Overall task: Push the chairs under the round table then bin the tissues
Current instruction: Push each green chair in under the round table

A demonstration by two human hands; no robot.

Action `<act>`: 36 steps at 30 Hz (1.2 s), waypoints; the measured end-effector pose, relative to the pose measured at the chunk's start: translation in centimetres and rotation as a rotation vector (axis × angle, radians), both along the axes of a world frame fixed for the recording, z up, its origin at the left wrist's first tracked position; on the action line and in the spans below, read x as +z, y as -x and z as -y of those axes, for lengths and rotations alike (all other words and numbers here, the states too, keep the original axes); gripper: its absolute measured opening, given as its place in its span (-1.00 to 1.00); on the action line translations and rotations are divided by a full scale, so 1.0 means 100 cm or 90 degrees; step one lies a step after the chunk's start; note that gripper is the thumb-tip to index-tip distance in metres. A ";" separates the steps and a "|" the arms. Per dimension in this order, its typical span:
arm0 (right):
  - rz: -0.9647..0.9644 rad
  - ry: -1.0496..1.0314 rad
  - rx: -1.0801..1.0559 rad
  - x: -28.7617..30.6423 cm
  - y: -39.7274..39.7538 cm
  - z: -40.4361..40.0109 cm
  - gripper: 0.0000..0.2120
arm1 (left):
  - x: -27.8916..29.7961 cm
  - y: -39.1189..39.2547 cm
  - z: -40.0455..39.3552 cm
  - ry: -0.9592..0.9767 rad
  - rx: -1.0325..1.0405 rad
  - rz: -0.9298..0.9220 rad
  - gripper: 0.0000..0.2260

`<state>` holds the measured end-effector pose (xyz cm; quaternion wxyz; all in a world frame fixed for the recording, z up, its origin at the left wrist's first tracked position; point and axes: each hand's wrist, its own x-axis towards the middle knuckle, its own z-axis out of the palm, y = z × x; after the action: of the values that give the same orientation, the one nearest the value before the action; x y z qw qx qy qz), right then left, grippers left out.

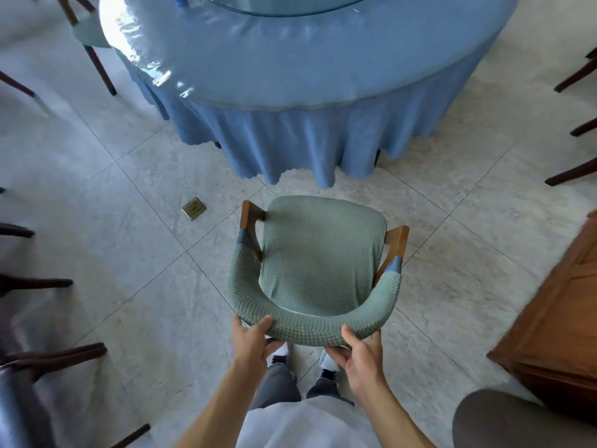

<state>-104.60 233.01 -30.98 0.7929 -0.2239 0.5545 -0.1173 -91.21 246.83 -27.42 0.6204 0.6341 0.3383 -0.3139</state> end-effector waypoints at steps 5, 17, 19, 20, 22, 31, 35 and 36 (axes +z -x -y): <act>0.009 -0.002 0.007 0.001 -0.004 0.007 -0.55 | -0.002 -0.006 0.009 -0.064 0.002 0.029 -0.65; 0.009 0.020 0.064 -0.001 -0.054 0.045 -0.61 | -0.007 -0.054 0.037 -0.085 0.031 0.051 -0.71; 0.013 0.024 0.071 -0.002 -0.069 0.051 -0.62 | -0.008 -0.067 0.040 -0.077 0.033 0.052 -0.69; 0.014 0.026 0.074 -0.002 -0.077 0.054 -0.61 | -0.008 -0.074 0.042 -0.067 0.035 0.051 -0.66; 0.011 0.031 0.079 -0.004 -0.096 0.063 -0.60 | -0.008 -0.090 0.047 -0.043 0.043 0.052 -0.61; -0.032 0.050 0.114 -0.007 -0.180 0.103 -0.65 | -0.010 -0.169 0.082 -0.028 0.071 0.040 -0.62; -0.042 0.061 0.127 -0.003 -0.210 0.121 -0.67 | -0.008 -0.195 0.097 -0.009 0.081 0.037 -0.56; -0.044 0.063 0.126 -0.002 -0.218 0.124 -0.67 | -0.008 -0.201 0.100 -0.006 0.081 0.039 -0.55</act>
<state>-82.84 220.63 -31.14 0.7691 -0.3200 0.5502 -0.0579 -71.08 236.83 -28.19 0.6462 0.6235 0.3605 -0.2524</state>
